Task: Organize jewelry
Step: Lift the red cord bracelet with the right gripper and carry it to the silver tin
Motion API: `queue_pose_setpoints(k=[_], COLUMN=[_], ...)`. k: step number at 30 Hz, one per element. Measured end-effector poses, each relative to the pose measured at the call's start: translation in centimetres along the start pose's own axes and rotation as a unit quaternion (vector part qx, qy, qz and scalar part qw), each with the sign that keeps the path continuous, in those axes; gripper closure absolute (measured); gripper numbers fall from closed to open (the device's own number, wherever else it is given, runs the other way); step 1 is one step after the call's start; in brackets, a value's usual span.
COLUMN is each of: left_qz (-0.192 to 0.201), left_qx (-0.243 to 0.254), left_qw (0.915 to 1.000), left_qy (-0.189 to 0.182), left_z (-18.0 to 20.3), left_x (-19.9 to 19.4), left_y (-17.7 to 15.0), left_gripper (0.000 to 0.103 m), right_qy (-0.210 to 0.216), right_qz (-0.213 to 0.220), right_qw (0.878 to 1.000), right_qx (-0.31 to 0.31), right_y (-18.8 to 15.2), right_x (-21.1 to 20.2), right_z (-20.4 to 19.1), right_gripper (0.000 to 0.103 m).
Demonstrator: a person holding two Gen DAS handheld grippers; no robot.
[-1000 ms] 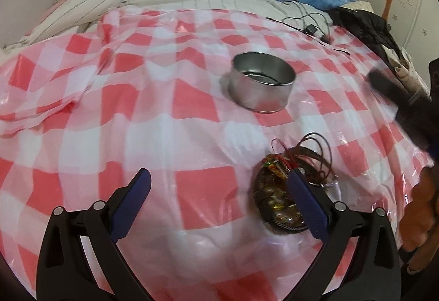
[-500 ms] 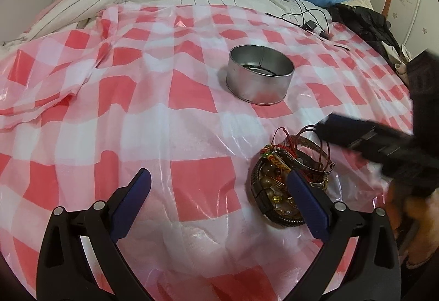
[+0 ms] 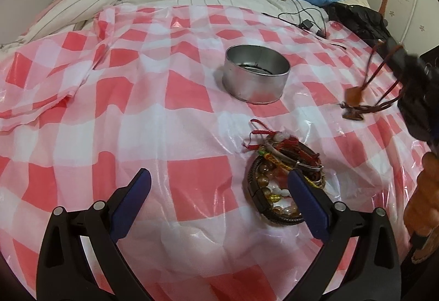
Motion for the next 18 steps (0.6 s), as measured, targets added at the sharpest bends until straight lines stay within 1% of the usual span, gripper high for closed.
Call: queue_pose_setpoints(k=[2, 5, 7, 9, 11, 13, 15, 17, 18], left_qz=[0.0, -0.006, -0.008, -0.01, -0.019, -0.033, -0.054, -0.061, -0.061], left_qx=[0.003, 0.002, 0.009, 0.022, 0.023, 0.019, 0.014, 0.015, 0.017], left_qw=[1.0, 0.9995, 0.9992, 0.9991, 0.9986, 0.9981, 0.9971, 0.9962, 0.9961], left_qy=[-0.007, -0.032, -0.037, -0.034, -0.045, -0.049, -0.052, -0.059, -0.061], left_z=[0.3, 1.1, 1.6, 2.1, 2.5, 2.6, 2.5, 2.7, 2.7], left_x=[0.2, 1.2, 1.8, 2.8, 4.0, 5.4, 7.3, 8.5, 8.8], left_y=[0.1, 0.8, 1.4, 2.6, 3.4, 3.8, 4.0, 4.0, 4.0], left_gripper=[0.007, 0.007, 0.007, 0.007, 0.01, 0.019, 0.023, 0.029, 0.041], right_qy=[0.002, 0.002, 0.002, -0.001, -0.001, -0.002, -0.002, -0.002, -0.003], right_qz=[0.004, 0.004, 0.004, 0.006, 0.008, 0.009, 0.009, 0.007, 0.006], right_qw=[1.0, 1.0, 1.0, 0.999, 0.999, 0.999, 0.999, 0.999, 0.999], right_qx=[0.007, 0.02, 0.028, 0.032, 0.038, 0.045, 0.051, 0.054, 0.054], right_y=[0.5, 0.9, 0.9, 0.9, 1.1, 1.2, 1.2, 1.2, 1.2], right_x=[-0.2, -0.4, -0.9, -1.0, -1.1, -1.2, -1.2, -1.2, -1.1], right_z=[-0.2, 0.1, 0.6, 0.9, 1.2, 1.6, 1.8, 1.9, 1.9], right_gripper=[0.101, 0.101, 0.1, 0.1, 0.1, 0.1, 0.1, 0.1, 0.1])
Point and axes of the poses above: each gripper's, at about its wrist camera, not at the fingertips, and x roughly the way its jaws point, z to its right, y to its top, the point moved 10 cm from there along x, roughly the way its jaws point, and after that the axes turned 15 degrees about -y, right-handed, at the moved point
